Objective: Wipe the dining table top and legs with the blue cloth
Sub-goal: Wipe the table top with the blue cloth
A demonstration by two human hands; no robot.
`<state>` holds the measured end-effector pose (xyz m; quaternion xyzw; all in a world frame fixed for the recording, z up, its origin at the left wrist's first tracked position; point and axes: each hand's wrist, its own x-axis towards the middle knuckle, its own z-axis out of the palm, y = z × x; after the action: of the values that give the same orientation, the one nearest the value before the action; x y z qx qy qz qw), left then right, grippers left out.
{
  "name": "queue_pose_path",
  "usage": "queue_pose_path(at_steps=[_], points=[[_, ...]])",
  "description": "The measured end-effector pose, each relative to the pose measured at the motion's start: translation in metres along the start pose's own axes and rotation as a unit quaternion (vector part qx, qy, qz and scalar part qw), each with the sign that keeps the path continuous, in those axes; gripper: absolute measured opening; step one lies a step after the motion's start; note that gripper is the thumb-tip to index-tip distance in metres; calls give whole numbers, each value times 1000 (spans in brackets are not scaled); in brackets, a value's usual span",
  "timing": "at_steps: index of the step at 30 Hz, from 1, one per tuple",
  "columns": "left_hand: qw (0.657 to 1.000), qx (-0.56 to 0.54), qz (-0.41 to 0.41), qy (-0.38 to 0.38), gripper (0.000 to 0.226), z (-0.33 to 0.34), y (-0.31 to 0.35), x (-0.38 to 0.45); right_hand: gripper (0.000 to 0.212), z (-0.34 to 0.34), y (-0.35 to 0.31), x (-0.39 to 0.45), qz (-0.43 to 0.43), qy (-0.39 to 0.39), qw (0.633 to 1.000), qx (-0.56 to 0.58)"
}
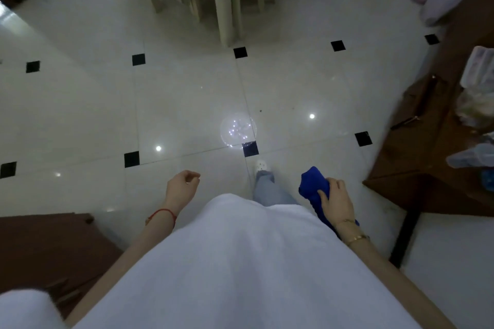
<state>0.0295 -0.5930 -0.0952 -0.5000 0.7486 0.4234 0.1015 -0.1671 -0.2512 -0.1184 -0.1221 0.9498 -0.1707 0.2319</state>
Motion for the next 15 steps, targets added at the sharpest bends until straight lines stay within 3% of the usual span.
queue_pose_path(at_steps=[7,15], points=[[998,-28,-53,-8,23,-25,53,113,32,-11,-58,134,50,-35,998,2],[983,-125,-125,58,23,-89,122,225,31,-58,-214,333,-84,-103,991,-15]])
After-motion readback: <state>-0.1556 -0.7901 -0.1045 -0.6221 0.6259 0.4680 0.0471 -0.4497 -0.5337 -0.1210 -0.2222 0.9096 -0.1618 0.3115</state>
